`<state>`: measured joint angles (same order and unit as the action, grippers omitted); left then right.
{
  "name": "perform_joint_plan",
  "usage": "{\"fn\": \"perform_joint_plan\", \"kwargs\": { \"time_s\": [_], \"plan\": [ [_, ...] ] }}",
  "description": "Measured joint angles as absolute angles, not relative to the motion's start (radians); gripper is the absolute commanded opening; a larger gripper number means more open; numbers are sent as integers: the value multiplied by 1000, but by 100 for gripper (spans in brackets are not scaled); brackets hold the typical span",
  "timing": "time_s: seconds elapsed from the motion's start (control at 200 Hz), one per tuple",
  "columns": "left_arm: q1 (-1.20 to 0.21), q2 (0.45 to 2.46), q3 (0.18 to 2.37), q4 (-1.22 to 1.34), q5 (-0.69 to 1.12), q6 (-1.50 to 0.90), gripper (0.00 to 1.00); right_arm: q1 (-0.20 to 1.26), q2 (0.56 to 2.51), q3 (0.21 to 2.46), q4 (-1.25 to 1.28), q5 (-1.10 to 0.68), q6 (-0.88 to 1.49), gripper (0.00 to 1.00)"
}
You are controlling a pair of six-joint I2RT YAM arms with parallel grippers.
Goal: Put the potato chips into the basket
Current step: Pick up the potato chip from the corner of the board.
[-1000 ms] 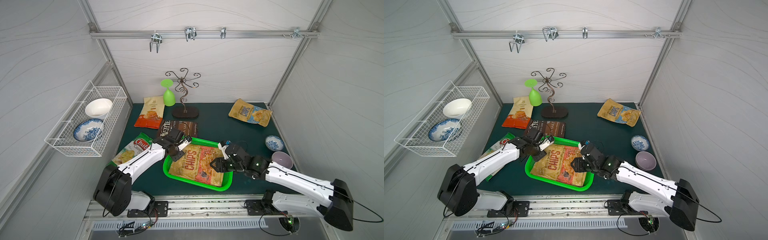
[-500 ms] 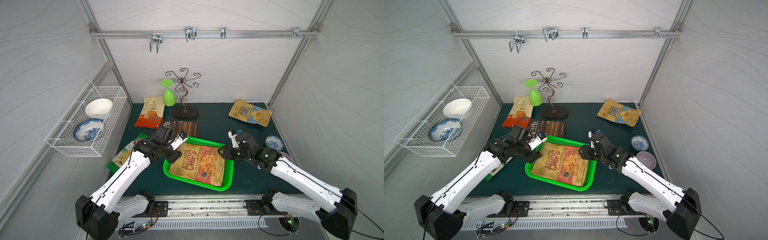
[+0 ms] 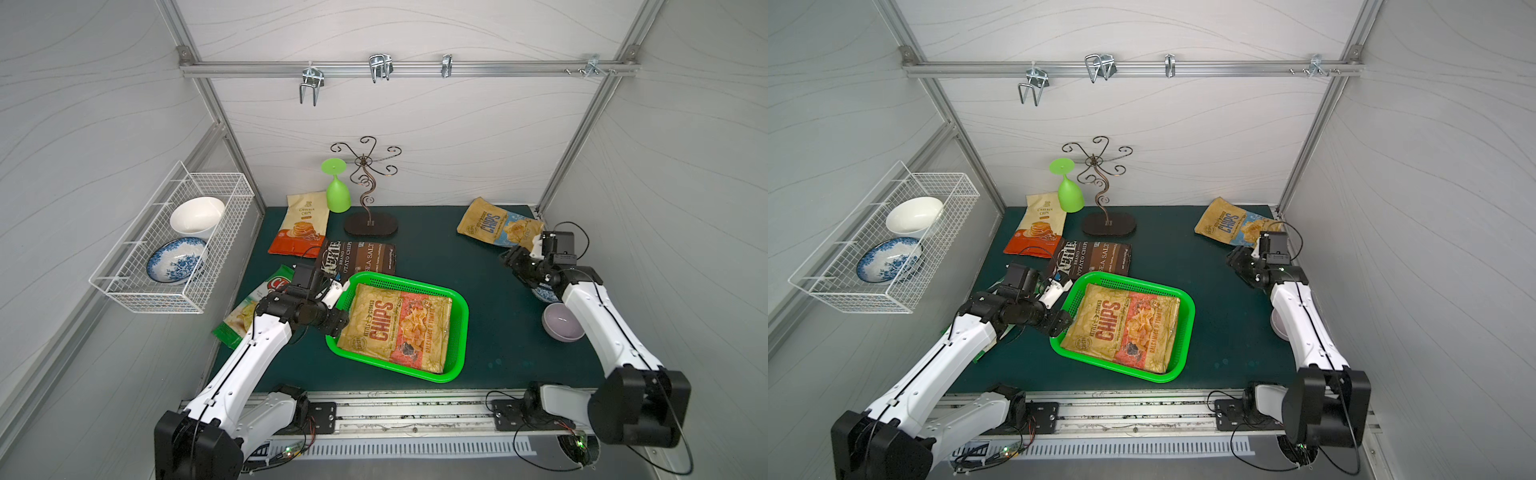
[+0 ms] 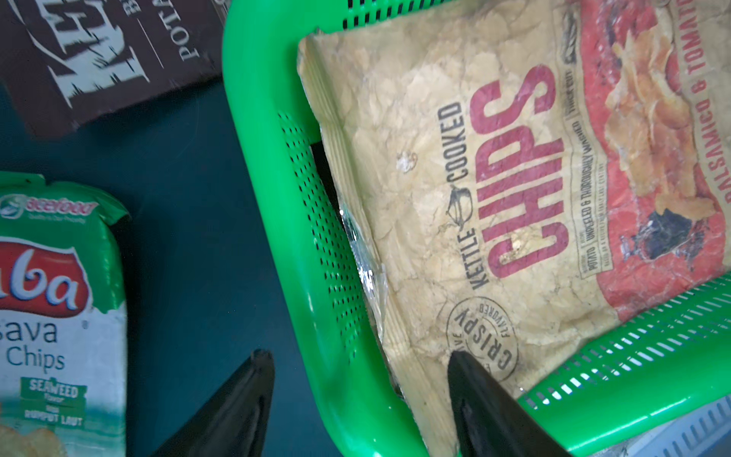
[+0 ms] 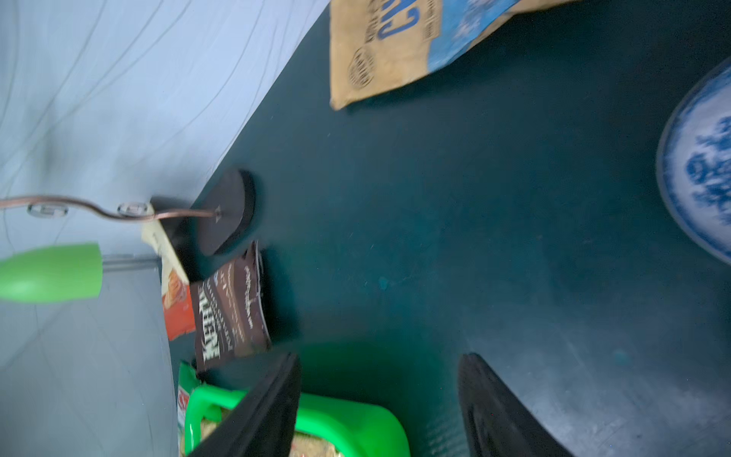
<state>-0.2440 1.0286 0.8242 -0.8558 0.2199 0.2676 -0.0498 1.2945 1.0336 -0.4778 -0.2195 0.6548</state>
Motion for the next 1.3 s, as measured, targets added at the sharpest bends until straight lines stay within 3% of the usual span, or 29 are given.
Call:
{"fn": "perform_joint_plan", "kwargs": {
  "time_s": [0.19,0.665,1.301],
  "plan": [
    [-244,1026,824,-836,222,255,73,-170,1533,1176,-440,-208,627,63],
    [-244,1001,824,-829,215,250,73,-243,1966,1519,-405,-92,613,59],
    [-244,996,824,-820,215,250,73,-329,2240,1687,-341,-228,710,60]
  ]
}}
